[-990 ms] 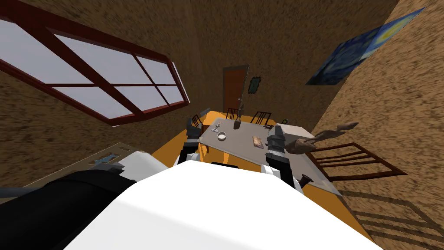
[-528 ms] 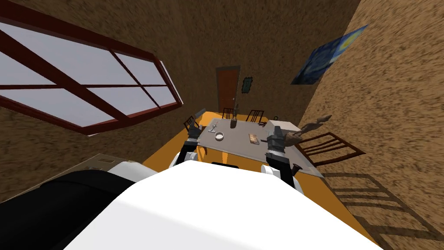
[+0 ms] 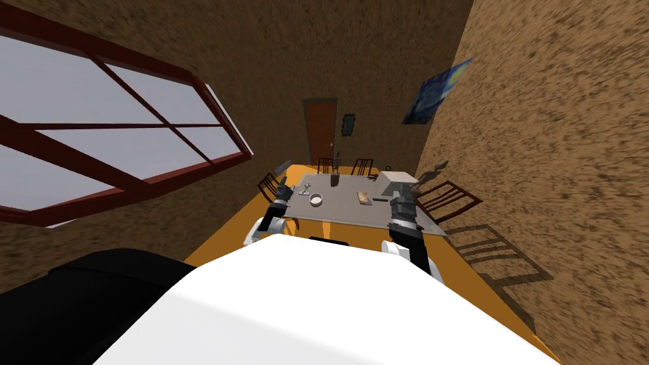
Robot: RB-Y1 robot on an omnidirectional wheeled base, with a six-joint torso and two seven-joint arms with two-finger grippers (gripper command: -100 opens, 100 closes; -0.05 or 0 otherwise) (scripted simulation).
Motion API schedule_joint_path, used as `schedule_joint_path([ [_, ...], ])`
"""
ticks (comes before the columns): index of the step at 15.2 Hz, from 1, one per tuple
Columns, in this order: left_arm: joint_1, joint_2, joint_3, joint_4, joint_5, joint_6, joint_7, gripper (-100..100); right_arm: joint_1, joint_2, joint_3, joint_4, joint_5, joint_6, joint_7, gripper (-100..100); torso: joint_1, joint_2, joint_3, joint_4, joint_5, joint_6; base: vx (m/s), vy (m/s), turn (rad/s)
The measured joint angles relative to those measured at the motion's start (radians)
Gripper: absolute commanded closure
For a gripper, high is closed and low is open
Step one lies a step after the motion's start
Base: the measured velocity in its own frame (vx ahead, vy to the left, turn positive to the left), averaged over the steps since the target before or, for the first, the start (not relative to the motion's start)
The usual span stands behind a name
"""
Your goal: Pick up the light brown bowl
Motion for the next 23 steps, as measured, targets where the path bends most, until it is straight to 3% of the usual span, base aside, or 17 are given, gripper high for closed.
schedule_joint_path([
  [7, -0.072, 0.051, 0.081, 0.122, 0.014, 0.131, 0.076, -100, 0.0, 0.0, 0.0, 0.0, 0.0, 0.0, 0.0, 0, 0.0, 0.0, 0.0, 0.0, 0.0, 0.0, -0.011, 0.052, -0.263],
  [11, -0.119, 0.061, 0.118, 0.205, 0.016, 0.19, 0.107, -100, 0.0, 0.0, 0.0, 0.0, 0.0, 0.0, 0.0, 0, -0.001, 0.0, 0.0, 0.0, 0.0, 0.001, -0.021, 0.045, -0.292],
  [14, -0.133, 0.077, 0.148, 0.254, 0.025, 0.234, 0.139, -100, 0.0, 0.0, 0.0, 0.0, 0.0, 0.0, 0.0, 0, -0.001, 0.0, 0.0, 0.0, 0.0, 0.0, -0.019, 0.04, -0.206],
  [20, -0.192, 0.088, 0.203, 0.333, 0.031, 0.348, 0.189, -100, 0.0, 0.0, 0.0, 0.0, 0.0, 0.0, 0.0, 0, -0.007, 0.001, 0.001, 0.0, -0.001, 0.0, -0.03, -0.03, -0.106],
  [23, -0.213, 0.093, 0.222, 0.384, 0.034, 0.376, 0.208, -100, 0.0, 0.0, 0.0, 0.0, 0.0, 0.0, 0.0, 0, -0.006, 0.001, 0.0, 0.0, -0.001, -0.001, -0.022, -0.023, -0.073],
])
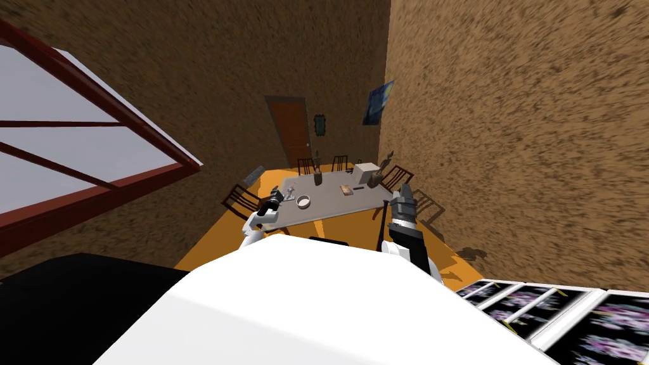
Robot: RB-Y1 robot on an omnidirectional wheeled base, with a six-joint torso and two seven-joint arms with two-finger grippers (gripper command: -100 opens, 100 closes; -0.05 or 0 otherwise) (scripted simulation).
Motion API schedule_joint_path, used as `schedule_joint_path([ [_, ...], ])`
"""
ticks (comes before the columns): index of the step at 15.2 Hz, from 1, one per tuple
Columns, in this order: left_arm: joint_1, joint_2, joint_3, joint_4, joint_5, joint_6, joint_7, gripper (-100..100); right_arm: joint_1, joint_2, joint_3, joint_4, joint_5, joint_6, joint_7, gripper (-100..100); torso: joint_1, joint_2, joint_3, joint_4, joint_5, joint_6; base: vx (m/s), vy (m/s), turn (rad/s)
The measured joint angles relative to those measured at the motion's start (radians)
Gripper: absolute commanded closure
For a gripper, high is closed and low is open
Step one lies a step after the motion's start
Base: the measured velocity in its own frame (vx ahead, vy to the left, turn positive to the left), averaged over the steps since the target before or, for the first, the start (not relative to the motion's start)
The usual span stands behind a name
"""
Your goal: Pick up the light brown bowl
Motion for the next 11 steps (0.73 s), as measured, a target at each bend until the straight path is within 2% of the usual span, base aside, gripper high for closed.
schedule_joint_path([
  [6, 0.002, 0.002, 0.002, 0.006, 0.002, 0.001, 0.003, -100, 0.0, 0.0, 0.0, 0.0, 0.0, 0.0, 0.0, 0, 0.002, -0.002, -0.001, 0.0, 0.001, 0.0, 0.001, -0.002, -0.011],
  [8, 0.01, 0.01, 0.003, 0.02, 0.027, 0.012, 0.004, -100, 0.0, 0.0, 0.0, 0.0, 0.0, 0.0, 0.0, 0, 0.0, -0.002, -0.001, 0.0, 0.0, 0.0, 0.006, -0.034, -0.172],
  [11, 0.006, 0.033, 0.007, 0.068, 0.079, 0.048, 0.008, -100, 0.0, 0.0, 0.0, 0.0, 0.0, 0.0, 0.0, 0, 0.0, -0.003, -0.002, -0.001, 0.0, 0.0, 0.01, -0.034, -0.193],
])
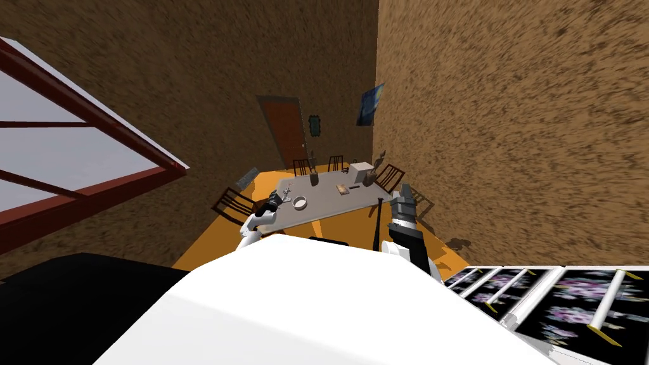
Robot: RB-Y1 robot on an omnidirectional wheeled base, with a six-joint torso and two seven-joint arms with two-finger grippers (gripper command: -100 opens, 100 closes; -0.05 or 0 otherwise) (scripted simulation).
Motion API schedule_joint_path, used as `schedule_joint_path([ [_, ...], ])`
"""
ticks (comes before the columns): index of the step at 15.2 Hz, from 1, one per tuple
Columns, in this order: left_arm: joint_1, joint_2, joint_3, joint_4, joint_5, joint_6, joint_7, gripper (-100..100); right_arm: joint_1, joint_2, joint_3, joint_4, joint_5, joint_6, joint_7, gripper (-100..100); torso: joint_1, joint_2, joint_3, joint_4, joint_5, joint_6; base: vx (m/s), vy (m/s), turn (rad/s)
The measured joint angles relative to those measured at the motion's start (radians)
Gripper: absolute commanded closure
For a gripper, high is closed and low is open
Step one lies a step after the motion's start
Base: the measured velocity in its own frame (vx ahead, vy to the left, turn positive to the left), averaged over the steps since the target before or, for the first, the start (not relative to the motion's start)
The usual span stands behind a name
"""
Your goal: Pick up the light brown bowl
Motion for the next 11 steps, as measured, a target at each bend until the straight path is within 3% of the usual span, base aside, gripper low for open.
schedule_joint_path([
  [8, 0.014, 0.049, 0.01, 0.131, 0.136, 0.077, 0.009, -100, 0.0, 0.0, 0.0, 0.0, 0.0, 0.0, 0.0, 0, 0.0, 0.0, 0.0, 0.0, 0.0, 0.0, 0.009, -0.031, -0.201],
  [11, 0.017, 0.086, 0.009, 0.188, 0.203, 0.102, 0.015, -100, 0.0, 0.0, 0.0, 0.0, 0.0, 0.0, 0.0, 0, 0.001, 0.0, 0.0, 0.0, 0.0, 0.0, 0.011, -0.02, -0.166],
])
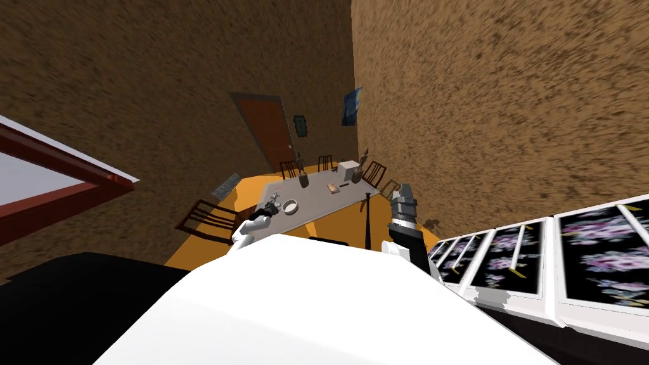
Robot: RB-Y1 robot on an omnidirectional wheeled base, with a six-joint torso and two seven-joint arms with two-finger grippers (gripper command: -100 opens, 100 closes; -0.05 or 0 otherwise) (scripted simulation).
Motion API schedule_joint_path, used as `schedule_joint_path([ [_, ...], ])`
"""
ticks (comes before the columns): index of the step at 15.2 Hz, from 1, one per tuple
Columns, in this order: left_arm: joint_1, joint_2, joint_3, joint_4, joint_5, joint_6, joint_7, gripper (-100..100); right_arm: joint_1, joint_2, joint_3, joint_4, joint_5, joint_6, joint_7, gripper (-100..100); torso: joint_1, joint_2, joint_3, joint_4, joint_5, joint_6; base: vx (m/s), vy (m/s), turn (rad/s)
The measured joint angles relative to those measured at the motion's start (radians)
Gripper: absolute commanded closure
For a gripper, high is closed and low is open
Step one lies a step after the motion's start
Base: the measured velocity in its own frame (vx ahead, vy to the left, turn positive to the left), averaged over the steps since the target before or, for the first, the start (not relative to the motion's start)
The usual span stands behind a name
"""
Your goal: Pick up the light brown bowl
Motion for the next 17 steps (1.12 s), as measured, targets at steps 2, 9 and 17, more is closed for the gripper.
schedule_joint_path([
  [2, -0.003, 0.009, 0.002, 0.038, 0.029, 0.018, 0.002, -100, 0.0, 0.0, 0.0, 0.0, 0.0, 0.0, 0.0, 0, -0.001, 0.001, 0.0, 0.0, 0.0, 0.0, -0.003, -0.027, -0.174],
  [9, 0.01, 0.054, 0.014, 0.141, 0.15, 0.096, 0.012, -100, 0.0, 0.0, 0.0, 0.0, 0.0, 0.0, 0.0, 0, 0.001, 0.0, 0.0, 0.0, 0.0, 0.0, 0.015, -0.017, -0.226],
  [17, 0.019, 0.112, 0.026, 0.288, 0.305, 0.192, 0.03, -100, 0.0, 0.0, 0.0, 0.0, 0.0, 0.0, 0.0, 0, 0.0, 0.0, 0.0, 0.0, 0.0, -0.001, 0.018, 0.001, -0.249],
])
